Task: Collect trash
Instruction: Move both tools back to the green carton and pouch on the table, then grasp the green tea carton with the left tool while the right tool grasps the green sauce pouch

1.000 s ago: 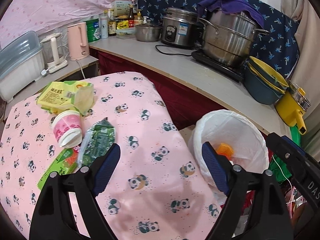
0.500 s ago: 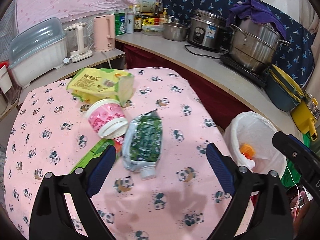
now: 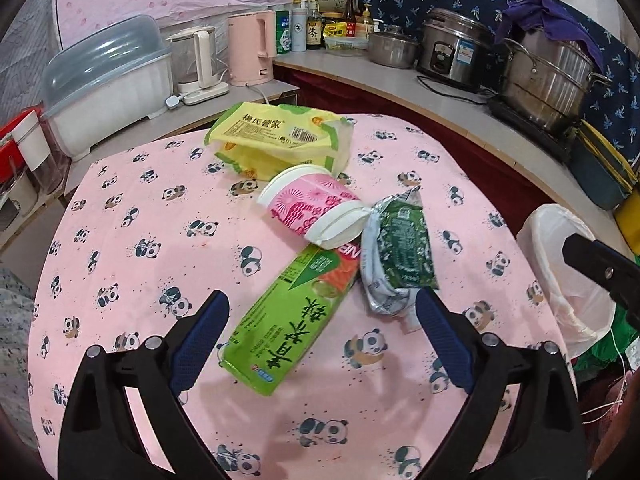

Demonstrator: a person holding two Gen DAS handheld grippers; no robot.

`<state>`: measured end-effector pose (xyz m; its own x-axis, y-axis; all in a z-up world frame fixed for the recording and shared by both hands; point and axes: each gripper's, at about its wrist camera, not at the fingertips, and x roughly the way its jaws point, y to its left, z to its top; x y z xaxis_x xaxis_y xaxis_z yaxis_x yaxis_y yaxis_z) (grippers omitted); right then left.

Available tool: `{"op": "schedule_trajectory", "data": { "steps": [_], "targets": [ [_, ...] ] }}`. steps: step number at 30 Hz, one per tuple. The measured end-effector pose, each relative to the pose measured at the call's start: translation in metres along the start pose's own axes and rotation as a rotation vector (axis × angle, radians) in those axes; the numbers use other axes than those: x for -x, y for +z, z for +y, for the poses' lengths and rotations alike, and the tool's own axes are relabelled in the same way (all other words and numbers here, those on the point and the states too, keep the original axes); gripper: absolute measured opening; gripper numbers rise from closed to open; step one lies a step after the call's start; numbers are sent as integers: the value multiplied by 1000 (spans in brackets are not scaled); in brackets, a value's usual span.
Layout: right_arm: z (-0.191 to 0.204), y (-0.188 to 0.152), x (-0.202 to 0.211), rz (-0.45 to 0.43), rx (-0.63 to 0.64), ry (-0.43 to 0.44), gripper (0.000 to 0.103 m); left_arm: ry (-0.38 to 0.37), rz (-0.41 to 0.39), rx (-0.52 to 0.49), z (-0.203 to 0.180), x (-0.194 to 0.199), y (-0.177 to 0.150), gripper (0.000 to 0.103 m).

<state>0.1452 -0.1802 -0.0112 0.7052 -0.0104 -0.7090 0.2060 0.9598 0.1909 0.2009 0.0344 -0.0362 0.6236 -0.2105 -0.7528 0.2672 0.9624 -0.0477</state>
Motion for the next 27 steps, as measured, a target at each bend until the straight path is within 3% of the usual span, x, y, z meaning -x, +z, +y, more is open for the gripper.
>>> {"op": "schedule_trajectory", "data": {
  "steps": [10, 23, 27],
  "targets": [
    [22, -8, -38, 71, 18, 9, 62, 14, 72, -81, 26, -33, -30, 90],
    [34, -19, -107, 198, -32, 76, 62, -24, 128, 21, 48, -70, -32, 90],
    [35, -17, -124, 227, -51, 106, 62, -43, 123, 16, 45, -71, -30, 80]
  ]
}}
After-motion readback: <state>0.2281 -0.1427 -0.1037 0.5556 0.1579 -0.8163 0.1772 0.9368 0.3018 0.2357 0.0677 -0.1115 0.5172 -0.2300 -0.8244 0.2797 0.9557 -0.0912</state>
